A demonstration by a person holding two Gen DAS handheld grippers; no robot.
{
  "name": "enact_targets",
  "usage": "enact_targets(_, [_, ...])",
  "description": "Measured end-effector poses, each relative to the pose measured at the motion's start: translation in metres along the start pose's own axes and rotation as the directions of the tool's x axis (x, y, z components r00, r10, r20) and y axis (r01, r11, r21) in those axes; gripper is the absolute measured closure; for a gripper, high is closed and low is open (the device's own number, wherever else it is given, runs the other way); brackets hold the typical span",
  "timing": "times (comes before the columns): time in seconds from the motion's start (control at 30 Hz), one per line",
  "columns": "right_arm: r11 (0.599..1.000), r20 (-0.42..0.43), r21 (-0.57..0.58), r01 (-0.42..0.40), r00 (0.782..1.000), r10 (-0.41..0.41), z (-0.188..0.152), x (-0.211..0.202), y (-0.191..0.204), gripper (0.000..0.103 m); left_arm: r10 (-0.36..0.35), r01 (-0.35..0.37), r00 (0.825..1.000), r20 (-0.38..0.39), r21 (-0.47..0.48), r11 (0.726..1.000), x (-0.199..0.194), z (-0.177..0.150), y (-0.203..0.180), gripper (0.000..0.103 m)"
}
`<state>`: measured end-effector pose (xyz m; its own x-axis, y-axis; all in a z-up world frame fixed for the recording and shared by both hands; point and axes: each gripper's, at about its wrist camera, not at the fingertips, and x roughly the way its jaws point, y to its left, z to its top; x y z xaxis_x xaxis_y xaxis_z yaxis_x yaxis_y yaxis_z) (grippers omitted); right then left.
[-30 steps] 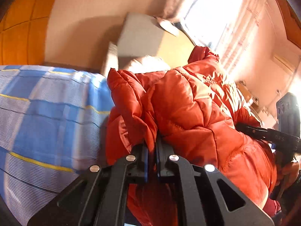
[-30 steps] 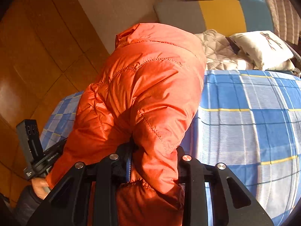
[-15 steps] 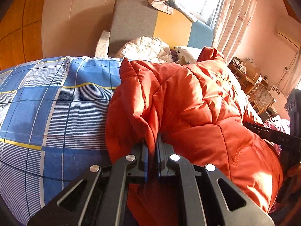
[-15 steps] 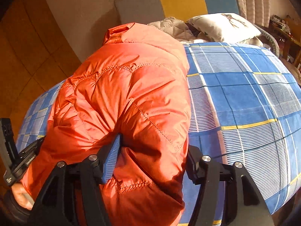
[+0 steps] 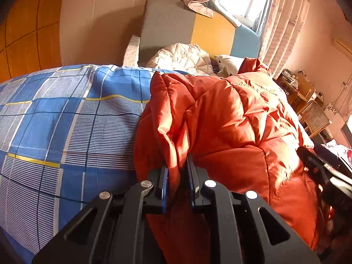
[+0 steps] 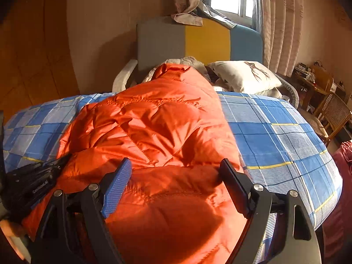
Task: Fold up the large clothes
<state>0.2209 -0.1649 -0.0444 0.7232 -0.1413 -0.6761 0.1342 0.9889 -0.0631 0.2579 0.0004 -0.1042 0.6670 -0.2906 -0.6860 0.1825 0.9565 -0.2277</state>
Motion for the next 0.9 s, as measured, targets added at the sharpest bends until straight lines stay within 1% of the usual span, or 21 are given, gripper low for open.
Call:
enact_targets(0.07, [1.000, 0.005, -0.009, 0.014, 1.000, -0.014, -0.003, 0.010, 0.008, 0.021, 0.011, -0.011, 1.000, 0.003, -0.001, 1.000, 0.001, -0.002, -0.001, 0.089])
enact_targets(0.33, [0.999, -0.046, 0.011, 0.039, 0.998, -0.038, -0.007, 0.049, 0.013, 0.021, 0.054, -0.054, 0.998, 0.022, -0.005, 0.999, 0.015, -0.004, -0.003, 0.089])
enact_targets(0.5, [0.998, -0.051, 0.027, 0.061, 0.997, -0.059, -0.014, 0.059, 0.020, 0.021, 0.074, -0.073, 0.997, 0.029, -0.002, 0.997, 0.022, -0.006, -0.002, 0.088])
enact_targets(0.6, [0.997, -0.055, 0.041, 0.063, 0.997, -0.060, -0.010, 0.053, 0.019, 0.021, 0.077, -0.077, 0.996, 0.036, -0.007, 0.997, 0.012, -0.005, -0.002, 0.083])
enact_targets(0.63, [0.997, -0.052, 0.047, 0.067, 0.997, -0.064, -0.010, 0.049, 0.019, 0.021, 0.081, -0.081, 0.996, 0.040, -0.011, 0.997, 0.007, -0.006, -0.003, 0.077])
enact_targets(0.8, [0.993, -0.030, 0.084, 0.083, 0.996, -0.080, -0.010, 0.028, 0.016, 0.021, 0.097, -0.096, 0.991, 0.090, -0.005, 0.995, -0.020, -0.008, -0.002, 0.059])
enact_targets(0.83, [0.993, -0.026, 0.084, 0.083, 0.996, -0.081, -0.010, 0.024, 0.015, 0.020, 0.097, -0.097, 0.990, 0.099, -0.003, 0.995, -0.024, -0.008, -0.003, 0.056])
enact_targets(0.87, [0.992, -0.023, 0.088, 0.085, 0.996, -0.084, -0.011, 0.018, 0.015, 0.016, 0.098, -0.098, 0.989, 0.108, -0.003, 0.995, -0.029, -0.009, -0.004, 0.056])
enact_targets(0.9, [0.992, -0.019, 0.093, 0.081, 0.997, -0.080, -0.012, 0.014, 0.014, 0.015, 0.094, -0.095, 0.989, 0.117, -0.003, 0.996, -0.034, -0.010, -0.005, 0.056])
